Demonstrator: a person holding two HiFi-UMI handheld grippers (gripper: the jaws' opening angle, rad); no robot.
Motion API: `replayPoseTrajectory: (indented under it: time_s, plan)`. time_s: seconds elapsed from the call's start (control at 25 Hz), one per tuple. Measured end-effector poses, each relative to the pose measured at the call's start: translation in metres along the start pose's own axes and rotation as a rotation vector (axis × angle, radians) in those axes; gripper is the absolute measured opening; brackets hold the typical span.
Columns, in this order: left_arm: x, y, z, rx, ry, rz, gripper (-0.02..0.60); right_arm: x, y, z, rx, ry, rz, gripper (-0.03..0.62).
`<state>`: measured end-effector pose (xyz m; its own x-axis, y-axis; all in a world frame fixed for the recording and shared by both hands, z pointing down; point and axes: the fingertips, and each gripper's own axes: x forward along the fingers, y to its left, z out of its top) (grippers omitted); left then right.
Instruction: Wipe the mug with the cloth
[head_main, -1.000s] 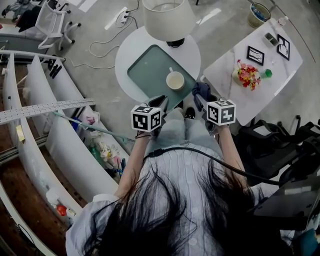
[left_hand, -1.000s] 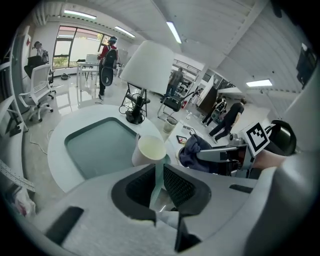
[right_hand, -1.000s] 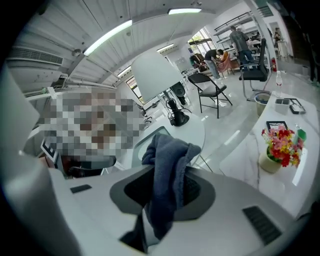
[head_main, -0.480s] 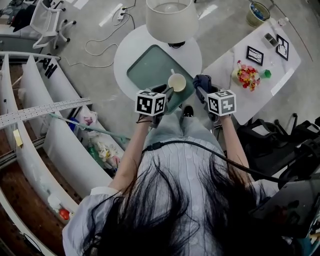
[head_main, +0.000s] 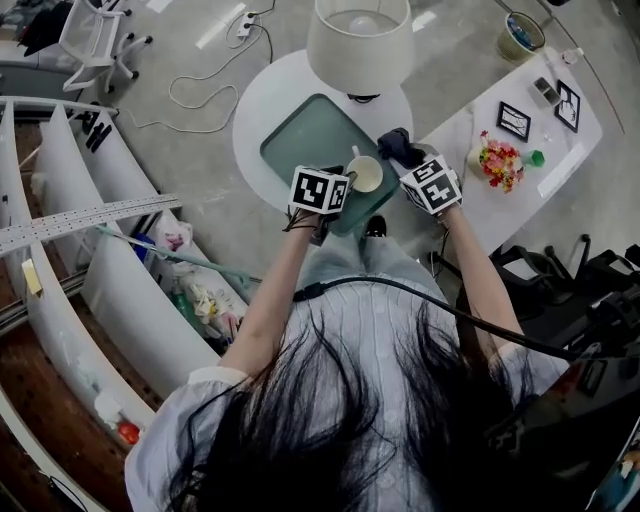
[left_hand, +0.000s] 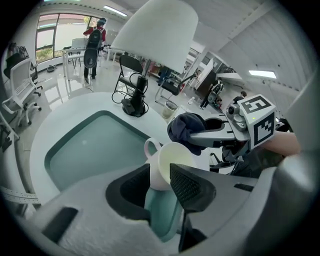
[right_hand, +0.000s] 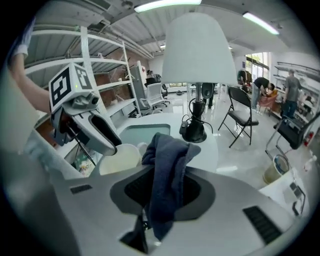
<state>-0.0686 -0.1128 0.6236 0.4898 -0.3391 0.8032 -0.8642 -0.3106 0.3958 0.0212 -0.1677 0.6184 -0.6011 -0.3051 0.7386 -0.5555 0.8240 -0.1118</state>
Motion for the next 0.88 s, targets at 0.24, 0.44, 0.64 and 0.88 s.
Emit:
replayPoseTrajectory:
  time_s: [0.24, 0.44, 0.64, 0.88]
  plan:
    - [0.006, 0.002, 0.001, -0.037, 0.02, -0.033, 0.118, 0.023, 0.008, 0.014, -0.202, 0.043, 0.062, 0.094]
    - [0.012, 0.002, 0.0, -0.043, 0.049, -0.042, 0.113, 0.039, 0.018, 0.014, -0.362, 0.069, 0.119, 0.094]
    - [0.016, 0.003, 0.002, -0.049, 0.08, -0.035, 0.107, 0.041, 0.022, 0.018, -0.51, 0.06, 0.151, 0.094]
    - [0.014, 0.012, 0.005, -0.079, 0.085, -0.016, 0.082, 0.044, 0.028, 0.011, -0.839, 0.141, 0.142, 0.094]
